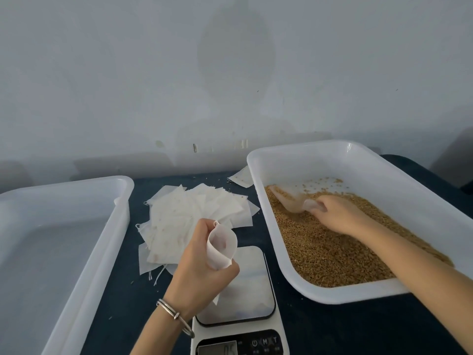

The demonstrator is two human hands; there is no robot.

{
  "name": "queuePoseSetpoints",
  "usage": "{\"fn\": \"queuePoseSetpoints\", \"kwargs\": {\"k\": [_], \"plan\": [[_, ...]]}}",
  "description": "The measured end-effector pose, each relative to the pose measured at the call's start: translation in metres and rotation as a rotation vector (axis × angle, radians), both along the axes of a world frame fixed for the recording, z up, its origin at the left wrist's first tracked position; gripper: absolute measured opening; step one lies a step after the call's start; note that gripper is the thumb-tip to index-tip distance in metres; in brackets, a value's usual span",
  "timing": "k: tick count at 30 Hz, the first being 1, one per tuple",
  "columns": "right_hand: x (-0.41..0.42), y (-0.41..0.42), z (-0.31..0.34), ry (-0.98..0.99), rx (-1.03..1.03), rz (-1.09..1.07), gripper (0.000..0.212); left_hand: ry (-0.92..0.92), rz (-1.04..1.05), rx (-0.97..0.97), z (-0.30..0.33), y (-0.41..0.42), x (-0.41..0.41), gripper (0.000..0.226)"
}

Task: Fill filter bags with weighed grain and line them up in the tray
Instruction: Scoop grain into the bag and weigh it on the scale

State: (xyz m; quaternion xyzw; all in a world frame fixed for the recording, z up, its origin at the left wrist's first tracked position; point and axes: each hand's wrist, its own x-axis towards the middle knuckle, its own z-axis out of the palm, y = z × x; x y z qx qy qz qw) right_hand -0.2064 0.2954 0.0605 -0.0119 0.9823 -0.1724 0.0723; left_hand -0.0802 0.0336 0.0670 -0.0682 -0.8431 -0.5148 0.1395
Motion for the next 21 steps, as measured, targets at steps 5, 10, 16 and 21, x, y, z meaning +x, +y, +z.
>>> {"fn": "queuePoseSetpoints", "kwargs": {"k": [5,10,16,21], "plan": [[0.013,0.011,0.025,0.125,-0.181,0.014,0.033,-0.016,-0.001,0.004,-0.002,-0.001,-0.002,0.037],[0.043,0.027,0.067,0.213,-0.193,0.178,0.037,-0.064,0.016,-0.018,-0.005,-0.001,-0.003,0.040],[0.080,0.027,0.105,0.078,-0.179,0.373,0.039,-0.064,0.015,-0.036,-0.006,0.003,-0.003,0.044],[0.092,0.017,0.115,0.005,-0.135,0.534,0.057,-0.084,-0.030,-0.052,-0.002,0.005,0.000,0.039]]}}
